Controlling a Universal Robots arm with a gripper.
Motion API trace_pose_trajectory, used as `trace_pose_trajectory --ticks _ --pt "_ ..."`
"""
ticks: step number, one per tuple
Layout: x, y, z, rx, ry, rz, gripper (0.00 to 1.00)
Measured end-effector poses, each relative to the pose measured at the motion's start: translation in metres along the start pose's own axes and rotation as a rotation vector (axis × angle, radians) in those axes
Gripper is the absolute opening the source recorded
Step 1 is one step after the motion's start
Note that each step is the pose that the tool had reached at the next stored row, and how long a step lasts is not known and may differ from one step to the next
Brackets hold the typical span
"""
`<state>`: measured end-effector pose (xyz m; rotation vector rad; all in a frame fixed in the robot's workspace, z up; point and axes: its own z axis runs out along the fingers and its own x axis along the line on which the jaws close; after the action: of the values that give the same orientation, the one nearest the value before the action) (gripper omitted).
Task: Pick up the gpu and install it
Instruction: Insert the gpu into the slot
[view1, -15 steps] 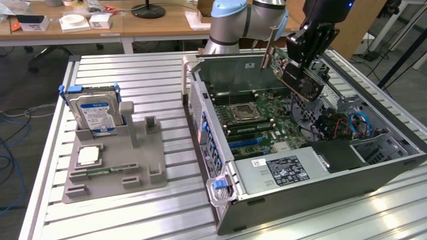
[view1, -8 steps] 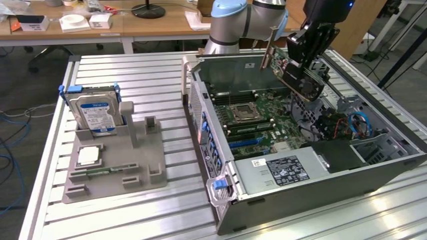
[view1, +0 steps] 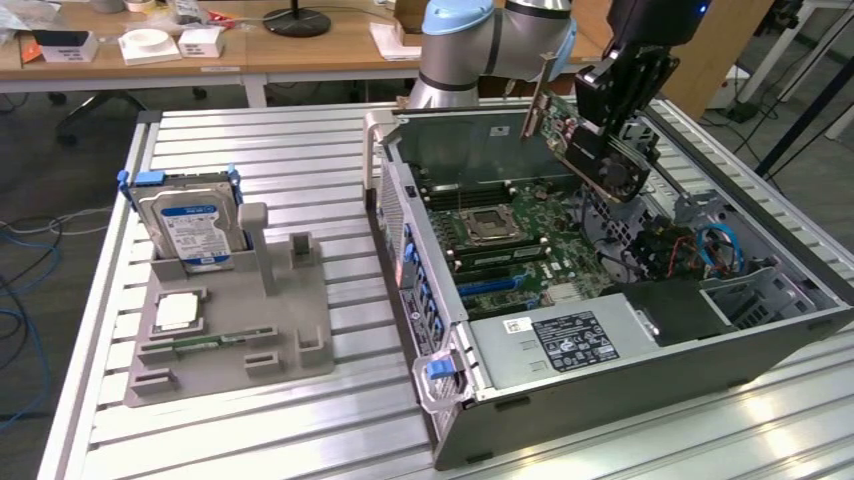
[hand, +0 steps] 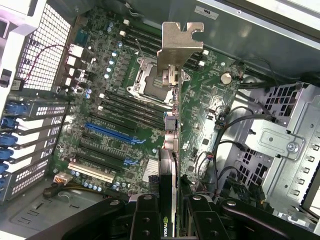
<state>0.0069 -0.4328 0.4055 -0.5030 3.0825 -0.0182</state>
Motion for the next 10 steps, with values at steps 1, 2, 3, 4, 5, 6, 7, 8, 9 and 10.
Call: trace_pose_trajectory --ticks 1,2,3,4,5,6,7,8,9,10 --pt "-0.0001 0.0000 0.0000 0.0000 0.0000 -0.001 0.26" --pt "-0.0002 -0.0001 0.0000 -0.0001 -0.0001 -0.003 0.26" --pt "-0.0003 -0.0001 0.0000 0.0000 0.0000 -0.004 0.26" --pt "-0.0005 -0.0001 0.0000 -0.0001 0.0000 -0.005 0.26" --pt "-0.0006 -0.0002 0.0000 -0.0001 -0.0001 -0.007 0.26" --pt "-0.0007 -0.0002 0.0000 -0.0002 -0.0002 -0.008 0.26" --pt "-0.0009 -0.0003 0.0000 -0.0002 -0.0002 -0.009 0.26" --pt "-0.0011 -0.0004 0.0000 -0.0002 -0.0001 -0.011 0.26" --pt "-0.0012 -0.0004 0.0000 -0.0002 -0.0002 -0.012 0.26" --pt "-0.0014 -0.0005 0.0000 -0.0003 -0.0002 -0.013 0.26"
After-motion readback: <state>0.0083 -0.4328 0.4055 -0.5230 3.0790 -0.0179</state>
